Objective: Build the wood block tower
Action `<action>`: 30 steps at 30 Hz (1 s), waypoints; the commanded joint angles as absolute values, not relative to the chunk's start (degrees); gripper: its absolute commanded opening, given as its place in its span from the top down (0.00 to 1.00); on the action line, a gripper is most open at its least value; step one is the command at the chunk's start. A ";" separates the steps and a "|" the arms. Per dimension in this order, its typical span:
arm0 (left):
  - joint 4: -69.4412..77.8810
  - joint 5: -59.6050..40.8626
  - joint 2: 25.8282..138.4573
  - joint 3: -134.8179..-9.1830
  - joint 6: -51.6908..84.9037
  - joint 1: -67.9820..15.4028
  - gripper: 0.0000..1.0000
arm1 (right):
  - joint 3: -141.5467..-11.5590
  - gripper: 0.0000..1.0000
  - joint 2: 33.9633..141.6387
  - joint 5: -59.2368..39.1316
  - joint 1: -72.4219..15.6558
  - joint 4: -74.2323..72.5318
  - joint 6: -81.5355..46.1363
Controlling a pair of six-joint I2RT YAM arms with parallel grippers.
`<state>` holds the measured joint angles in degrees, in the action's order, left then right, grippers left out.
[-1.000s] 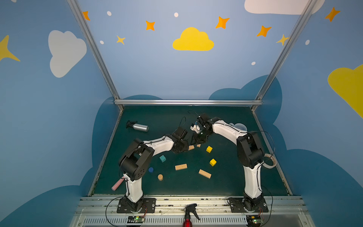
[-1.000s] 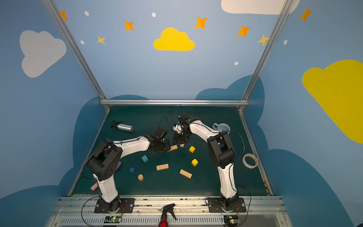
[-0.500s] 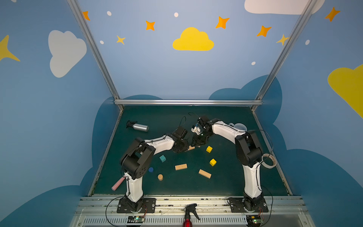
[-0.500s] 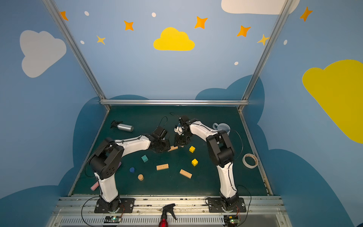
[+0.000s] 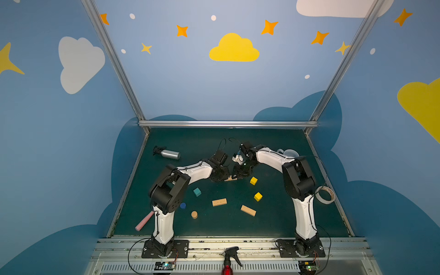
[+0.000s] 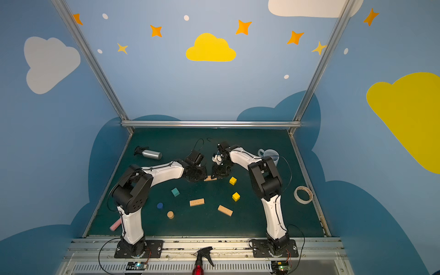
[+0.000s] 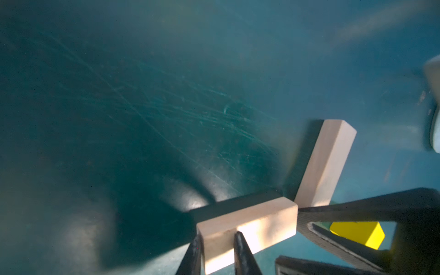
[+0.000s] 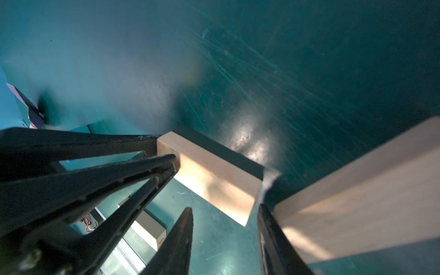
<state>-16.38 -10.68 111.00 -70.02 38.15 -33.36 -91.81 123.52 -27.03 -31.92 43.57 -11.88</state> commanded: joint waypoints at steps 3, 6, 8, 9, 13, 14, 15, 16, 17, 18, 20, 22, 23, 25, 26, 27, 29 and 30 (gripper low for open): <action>-19.03 -9.05 112.23 -70.99 36.84 -32.44 0.76 | -91.59 0.60 124.35 -28.09 -31.64 43.04 -12.92; -19.56 -9.14 112.65 -72.05 36.24 -32.22 0.77 | -91.65 0.65 124.46 -28.43 -31.64 42.63 -13.33; -20.09 -9.23 113.15 -73.06 36.00 -32.06 0.79 | -91.85 0.68 124.71 -28.73 -31.64 42.53 -13.66; -20.15 -9.35 113.35 -73.29 35.95 -32.05 0.79 | -91.93 0.69 124.87 -28.74 -31.64 42.46 -13.78; -19.89 -10.19 114.26 -74.08 35.86 -31.96 0.80 | -92.10 0.71 125.21 -28.93 -31.73 42.36 -14.25; -19.91 -10.28 114.50 -74.33 35.78 -31.98 0.80 | -92.20 0.71 125.16 -28.85 -31.81 42.36 -14.41; -19.93 -10.41 114.75 -74.50 35.73 -31.91 0.80 | -92.20 0.71 125.28 -28.91 -31.81 42.28 -14.42; -19.91 -10.72 114.97 -74.74 35.69 -31.84 0.80 | -92.37 0.71 125.40 -28.86 -31.82 42.20 -14.64; -19.77 -10.93 115.22 -75.03 35.63 -31.77 0.80 | -92.46 0.72 125.47 -28.91 -31.90 42.17 -14.76; -19.70 -11.25 115.51 -75.33 35.61 -31.65 0.80 | -92.63 0.71 125.46 -28.82 -31.84 42.19 -14.84; -20.03 -11.48 116.16 -76.30 35.43 -31.65 0.80 | -93.15 0.72 125.66 -28.61 -31.83 42.11 -15.01; -20.32 -11.61 116.71 -77.26 35.18 -31.55 0.80 | -93.75 0.73 125.86 -28.52 -31.85 42.22 -15.19; -20.46 -11.70 116.93 -77.65 35.10 -31.49 0.80 | -94.08 0.74 126.09 -28.42 -31.82 42.34 -15.26; -20.61 -11.72 117.26 -78.36 35.03 -31.33 0.80 | -94.93 0.75 126.58 -28.38 -31.82 42.79 -15.28; -20.60 -11.77 117.48 -78.70 35.06 -31.24 0.80 | -95.31 0.75 126.80 -28.34 -31.79 43.01 -15.26; -20.65 -11.72 117.60 -78.98 34.98 -31.20 0.80 | -95.57 0.75 126.95 -28.30 -31.75 43.18 -15.26; -21.06 -11.77 118.06 -79.89 34.76 -31.10 0.80 | -95.89 0.75 127.20 -28.21 -31.81 43.43 -15.37; -21.22 -11.78 118.18 -80.19 34.75 -30.95 0.80 | -95.98 0.75 127.24 -28.13 -31.76 43.46 -15.42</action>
<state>-20.34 -10.46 116.97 -78.54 35.59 -30.92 -94.37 126.15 -27.51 -31.64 43.38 -15.20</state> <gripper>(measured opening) 0.199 0.254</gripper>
